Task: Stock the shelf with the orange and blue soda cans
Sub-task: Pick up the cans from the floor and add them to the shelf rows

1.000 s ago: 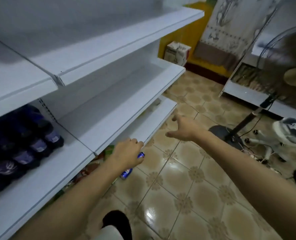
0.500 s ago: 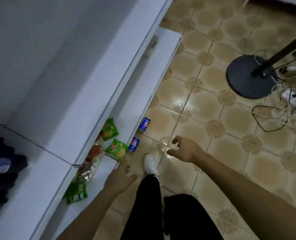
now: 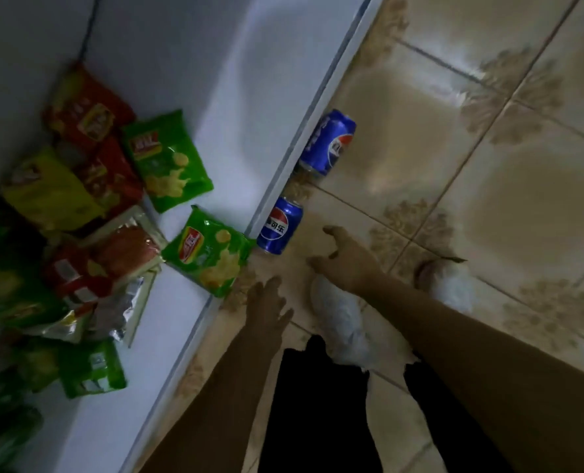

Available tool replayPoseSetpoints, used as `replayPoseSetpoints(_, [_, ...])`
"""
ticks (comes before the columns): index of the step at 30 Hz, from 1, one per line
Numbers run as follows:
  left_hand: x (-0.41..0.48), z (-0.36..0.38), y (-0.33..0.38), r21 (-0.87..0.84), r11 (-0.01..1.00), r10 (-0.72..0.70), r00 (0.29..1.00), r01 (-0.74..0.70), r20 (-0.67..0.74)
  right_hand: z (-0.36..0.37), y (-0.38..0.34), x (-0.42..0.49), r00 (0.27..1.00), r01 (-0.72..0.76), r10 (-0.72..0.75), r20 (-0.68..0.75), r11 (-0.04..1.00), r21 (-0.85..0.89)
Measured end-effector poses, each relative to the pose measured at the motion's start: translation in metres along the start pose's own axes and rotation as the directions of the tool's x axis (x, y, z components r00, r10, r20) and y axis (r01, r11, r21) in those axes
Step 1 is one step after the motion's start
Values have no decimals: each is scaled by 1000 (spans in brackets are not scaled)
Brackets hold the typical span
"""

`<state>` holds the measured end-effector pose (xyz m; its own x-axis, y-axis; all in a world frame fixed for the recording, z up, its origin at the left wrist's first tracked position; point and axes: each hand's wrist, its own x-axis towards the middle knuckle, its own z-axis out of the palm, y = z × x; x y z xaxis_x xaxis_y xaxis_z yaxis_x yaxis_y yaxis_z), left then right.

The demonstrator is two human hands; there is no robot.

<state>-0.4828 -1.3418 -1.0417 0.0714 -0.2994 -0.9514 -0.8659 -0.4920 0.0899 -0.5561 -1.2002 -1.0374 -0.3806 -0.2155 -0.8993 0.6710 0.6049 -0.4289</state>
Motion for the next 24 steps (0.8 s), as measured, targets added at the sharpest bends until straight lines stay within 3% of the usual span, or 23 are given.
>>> replayPoseSetpoints(5, [98, 35, 20, -151, 982, 116, 993, -112, 19, 30, -8, 109, 986, 167, -165, -25, 983, 79])
replayPoseSetpoints(8, [121, 51, 23, -292, 939, 198, 980, -181, 31, 41, -3, 145, 990, 139, -138, -20, 973, 183])
replayPoseSetpoints(11, [115, 62, 12, -466, 863, 234, 972, -197, 21, 44, 2, 141, 991, 105, -64, -114, 906, 410])
replayPoseSetpoints(15, [56, 70, 0, -531, 839, 190, 979, -122, 74, 27, 10, 86, 967, 86, 93, -235, 753, 652])
replayPoseSetpoints(19, [-55, 76, -9, -435, 899, 110, 989, -56, 101, -24, -2, -6, 959, 51, 200, -200, 573, 818])
replayPoseSetpoints(22, [-148, 71, -7, -310, 945, 149, 981, -104, 124, -69, -24, -95, 976, 25, 165, -144, 570, 821])
replayPoseSetpoints(24, [-215, 64, 0, -239, 964, 171, 958, -115, 229, -98, -43, -160, 982, 22, 138, -125, 578, 816])
